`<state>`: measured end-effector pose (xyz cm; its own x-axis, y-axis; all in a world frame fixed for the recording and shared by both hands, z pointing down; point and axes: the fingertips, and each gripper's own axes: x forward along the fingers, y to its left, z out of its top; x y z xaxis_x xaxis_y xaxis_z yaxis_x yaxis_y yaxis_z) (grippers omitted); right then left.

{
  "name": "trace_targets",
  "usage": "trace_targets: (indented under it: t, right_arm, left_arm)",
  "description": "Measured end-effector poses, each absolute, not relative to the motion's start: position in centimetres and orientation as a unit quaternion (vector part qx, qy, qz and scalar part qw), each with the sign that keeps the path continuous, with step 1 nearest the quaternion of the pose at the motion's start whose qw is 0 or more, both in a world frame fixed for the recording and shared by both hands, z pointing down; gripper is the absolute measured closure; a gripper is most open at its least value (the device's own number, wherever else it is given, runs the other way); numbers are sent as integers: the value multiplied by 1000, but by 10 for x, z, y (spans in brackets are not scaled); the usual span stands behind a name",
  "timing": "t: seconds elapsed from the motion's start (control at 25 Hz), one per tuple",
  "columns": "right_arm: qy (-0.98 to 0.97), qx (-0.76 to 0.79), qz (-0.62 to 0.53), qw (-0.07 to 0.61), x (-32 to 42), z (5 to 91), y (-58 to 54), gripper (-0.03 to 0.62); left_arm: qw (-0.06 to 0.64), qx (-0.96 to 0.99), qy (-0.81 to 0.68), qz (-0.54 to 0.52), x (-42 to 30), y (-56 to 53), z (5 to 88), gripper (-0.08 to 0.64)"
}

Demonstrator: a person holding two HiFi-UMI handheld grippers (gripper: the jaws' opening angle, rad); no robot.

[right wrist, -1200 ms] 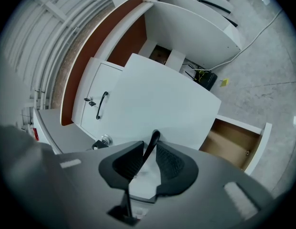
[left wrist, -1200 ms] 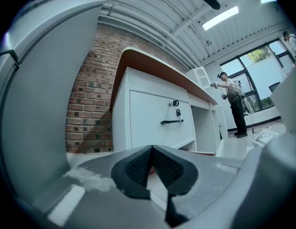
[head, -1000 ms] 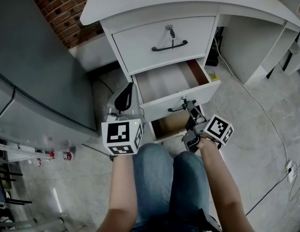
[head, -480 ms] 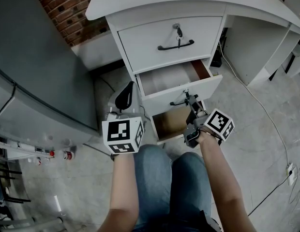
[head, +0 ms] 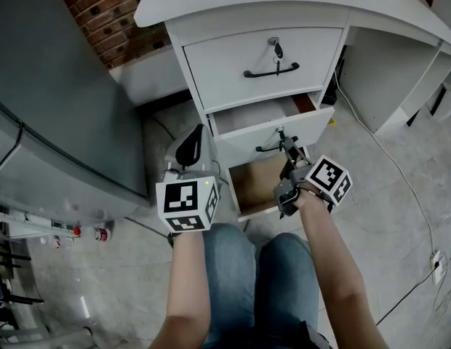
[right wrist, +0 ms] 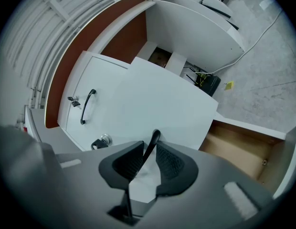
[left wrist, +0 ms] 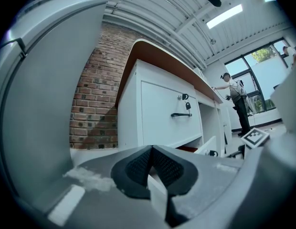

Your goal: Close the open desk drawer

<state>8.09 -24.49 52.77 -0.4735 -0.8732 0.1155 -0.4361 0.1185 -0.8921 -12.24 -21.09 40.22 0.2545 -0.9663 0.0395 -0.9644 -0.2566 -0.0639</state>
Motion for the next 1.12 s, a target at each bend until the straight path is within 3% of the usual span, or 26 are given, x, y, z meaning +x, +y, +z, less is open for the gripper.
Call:
trace_targets:
  t: [1.12]
  right_arm:
    - [694,-495,-474,222,60,526,-309,520]
  left_arm:
    - [-19,-790,612,-18,-137,-228,422,561]
